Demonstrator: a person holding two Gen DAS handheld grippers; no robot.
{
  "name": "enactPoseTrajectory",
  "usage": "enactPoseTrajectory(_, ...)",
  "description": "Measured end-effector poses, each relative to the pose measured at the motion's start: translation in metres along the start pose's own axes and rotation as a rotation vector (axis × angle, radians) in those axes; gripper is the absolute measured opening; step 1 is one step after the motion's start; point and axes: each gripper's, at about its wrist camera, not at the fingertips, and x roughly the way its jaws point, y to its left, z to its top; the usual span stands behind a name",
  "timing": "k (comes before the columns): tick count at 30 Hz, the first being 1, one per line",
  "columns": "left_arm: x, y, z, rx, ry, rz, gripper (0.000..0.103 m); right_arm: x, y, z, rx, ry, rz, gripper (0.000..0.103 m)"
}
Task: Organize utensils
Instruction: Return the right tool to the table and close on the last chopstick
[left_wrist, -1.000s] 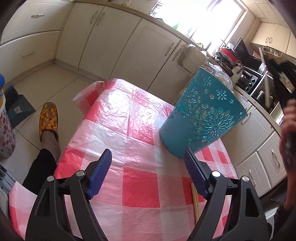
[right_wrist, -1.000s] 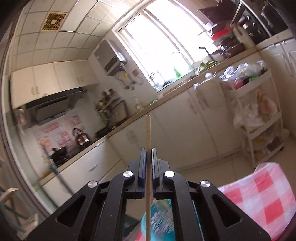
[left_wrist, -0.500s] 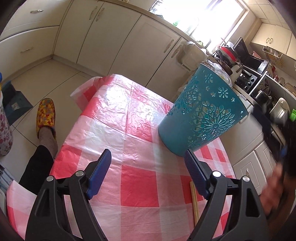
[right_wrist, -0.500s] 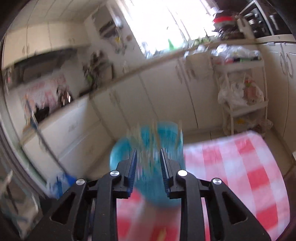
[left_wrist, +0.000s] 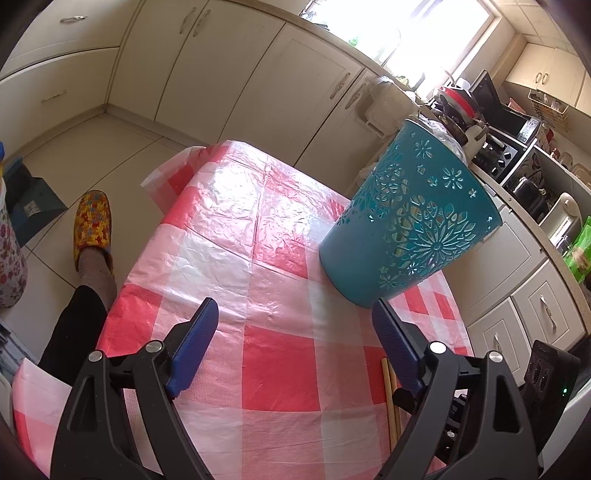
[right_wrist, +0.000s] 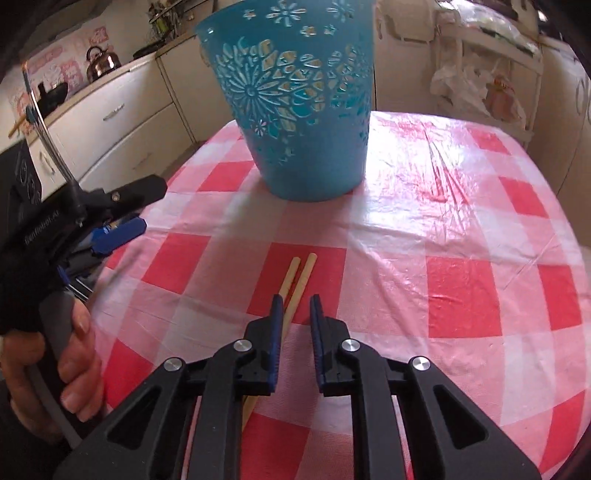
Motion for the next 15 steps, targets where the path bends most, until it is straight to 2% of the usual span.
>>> enactPoseTrajectory(5,0.002,-0.001,0.000,0.005,0.007,0.002,0.082,0.000,0.011,0.002,-0.138,0.029,-0.053,0.013)
enactPoseTrajectory(9,0.006,-0.007,-0.001,0.033,0.040,0.000,0.082,-0.007,0.001,-0.001,-0.162,0.055,-0.051,0.007)
enactPoseTrajectory(11,0.009,-0.022,-0.005,0.110,0.083,0.001,0.082,-0.013,-0.013,-0.005,-0.139,0.050,-0.055,0.006)
enactPoseTrajectory(15,0.015,-0.079,-0.032,0.359,0.209,0.032,0.082,-0.019,-0.036,-0.007,-0.068,0.048,-0.018,0.006)
